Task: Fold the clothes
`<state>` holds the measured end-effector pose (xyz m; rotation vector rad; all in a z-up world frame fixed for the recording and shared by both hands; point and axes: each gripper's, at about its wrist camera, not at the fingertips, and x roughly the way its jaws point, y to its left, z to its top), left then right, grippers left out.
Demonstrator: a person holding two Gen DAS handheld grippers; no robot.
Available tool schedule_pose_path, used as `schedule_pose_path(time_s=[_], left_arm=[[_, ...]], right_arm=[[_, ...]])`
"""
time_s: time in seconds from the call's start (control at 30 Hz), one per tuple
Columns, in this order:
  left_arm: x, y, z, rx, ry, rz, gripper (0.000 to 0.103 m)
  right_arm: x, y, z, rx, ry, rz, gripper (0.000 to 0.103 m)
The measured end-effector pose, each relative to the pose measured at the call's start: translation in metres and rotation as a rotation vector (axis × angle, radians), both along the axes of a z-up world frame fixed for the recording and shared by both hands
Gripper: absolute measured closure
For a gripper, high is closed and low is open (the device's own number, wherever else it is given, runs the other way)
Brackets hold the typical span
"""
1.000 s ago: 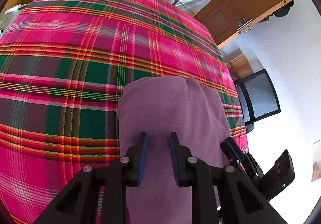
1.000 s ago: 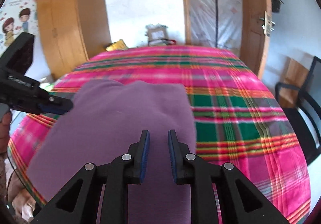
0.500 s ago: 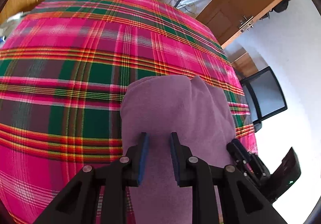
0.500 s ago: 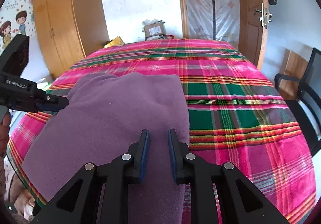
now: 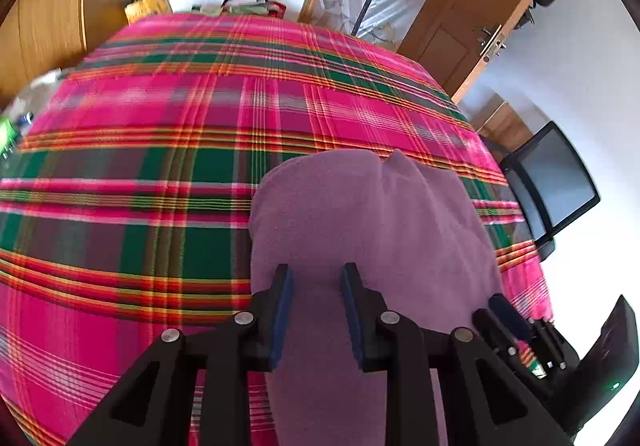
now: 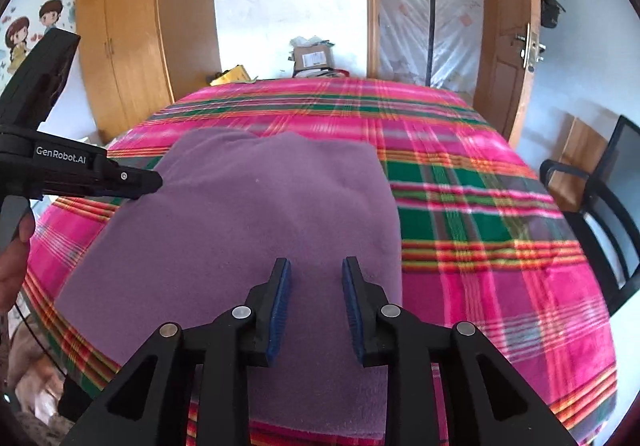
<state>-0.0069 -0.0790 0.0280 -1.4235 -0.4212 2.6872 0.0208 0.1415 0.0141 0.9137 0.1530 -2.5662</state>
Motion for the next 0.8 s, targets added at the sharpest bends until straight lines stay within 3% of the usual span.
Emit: schedule_pose_path(time_s=[0.43, 0.8], left_arm=[[0.009, 0.013, -0.001, -0.089, 0.069, 0.007, 0.074], [0.012, 0.013, -0.002, -0.09, 0.087, 0.003, 0.073]], right_arm=[[0.009, 0.002, -0.005, -0.009, 0.018, -0.029, 0.075], [0.017, -0.004, -0.005, 0.015, 0.036, -0.045, 0.074]])
